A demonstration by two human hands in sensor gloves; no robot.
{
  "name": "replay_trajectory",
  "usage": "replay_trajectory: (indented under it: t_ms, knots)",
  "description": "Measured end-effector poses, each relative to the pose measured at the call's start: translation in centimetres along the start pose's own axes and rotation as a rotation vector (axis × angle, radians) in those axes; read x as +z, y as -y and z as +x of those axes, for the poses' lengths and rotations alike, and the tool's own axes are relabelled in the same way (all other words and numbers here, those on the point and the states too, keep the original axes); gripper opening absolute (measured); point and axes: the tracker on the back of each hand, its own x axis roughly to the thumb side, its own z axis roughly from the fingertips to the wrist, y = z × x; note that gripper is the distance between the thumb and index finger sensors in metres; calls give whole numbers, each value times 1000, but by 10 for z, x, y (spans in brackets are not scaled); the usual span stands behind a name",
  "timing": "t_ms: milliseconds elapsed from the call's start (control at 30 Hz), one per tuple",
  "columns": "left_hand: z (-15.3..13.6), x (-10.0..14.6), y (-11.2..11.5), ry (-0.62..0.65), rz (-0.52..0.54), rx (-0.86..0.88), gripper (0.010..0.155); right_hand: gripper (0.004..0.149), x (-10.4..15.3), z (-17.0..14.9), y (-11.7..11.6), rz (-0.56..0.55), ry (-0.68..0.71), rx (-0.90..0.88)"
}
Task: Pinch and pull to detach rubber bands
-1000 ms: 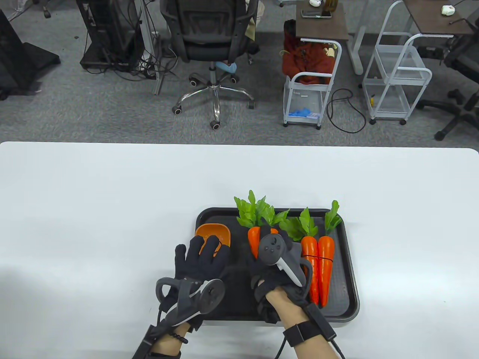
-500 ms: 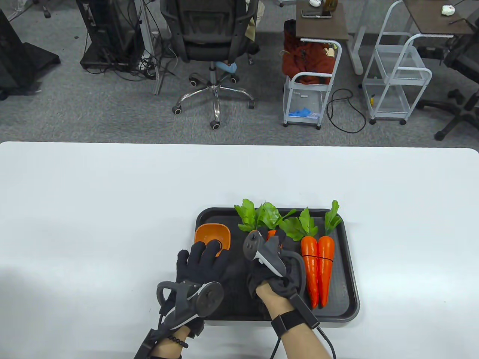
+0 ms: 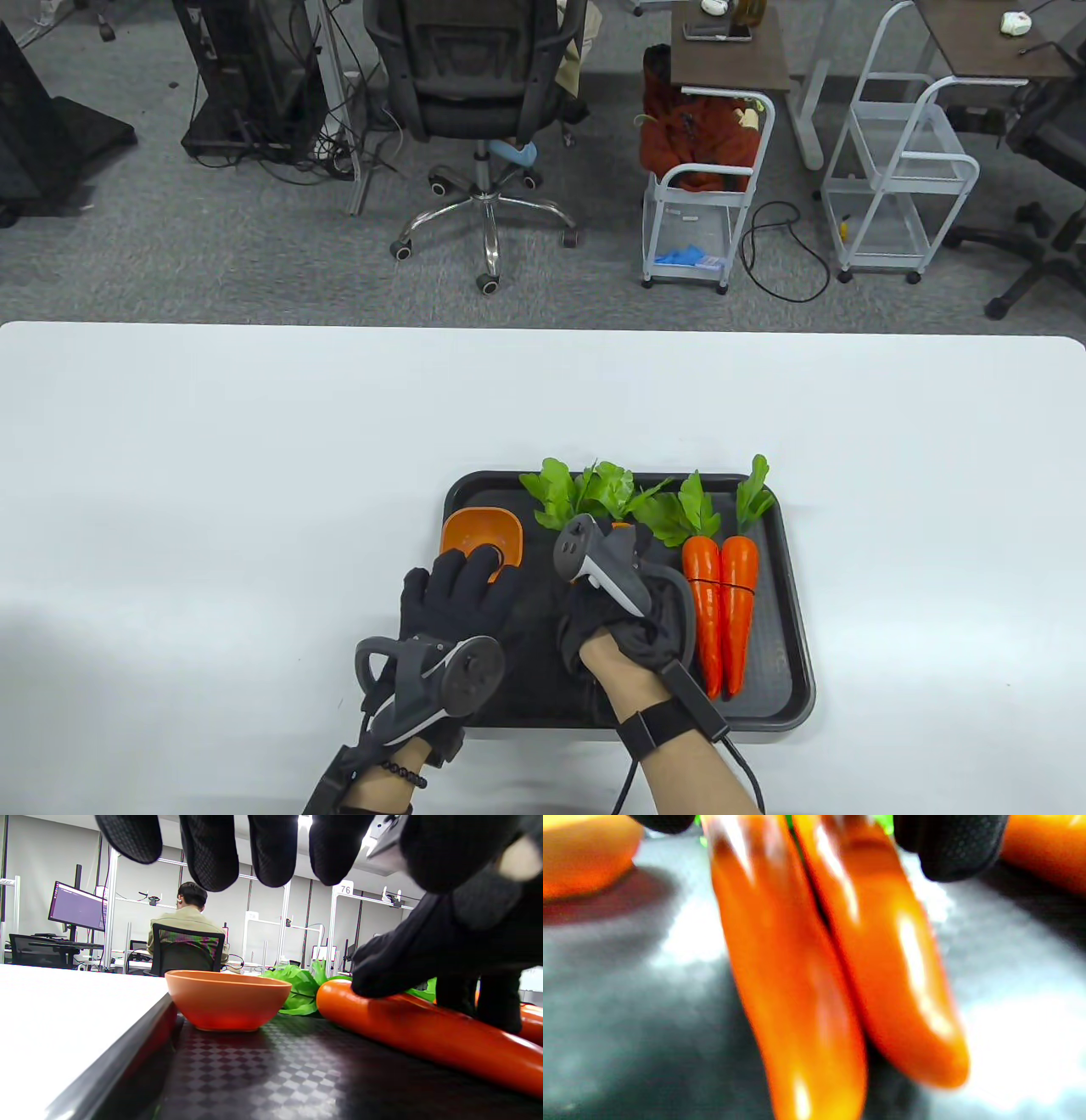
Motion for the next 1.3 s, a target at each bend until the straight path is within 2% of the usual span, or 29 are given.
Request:
replay_trajectory:
  t_ms: [200,300,433,600,867,967,1300]
  knots:
    - [-2,0,-1,-15,4,18,68,78,18,-23,48,-91,16,-6]
    - [-3,0,1,-17,-3,17,68,79,15,-38,55,-109,-28,62]
    - [-1,-1,2,-9,-10,19,68,83,0,-61,43,-19,-125,89]
    - [2,-2,4,0,-15,17,68,85,-13,-77,23,18,-185,92]
    - [1,-1,3,-4,-19,12,68,86,-26,-91,6,14,-233,124]
    - [2,-2,4,-4,-22,15,68,87,-28,-93,1,-33,-222,141]
    - [5,-2,6,9,-41,6,68,89,-26,-102,-6,-75,-181,83]
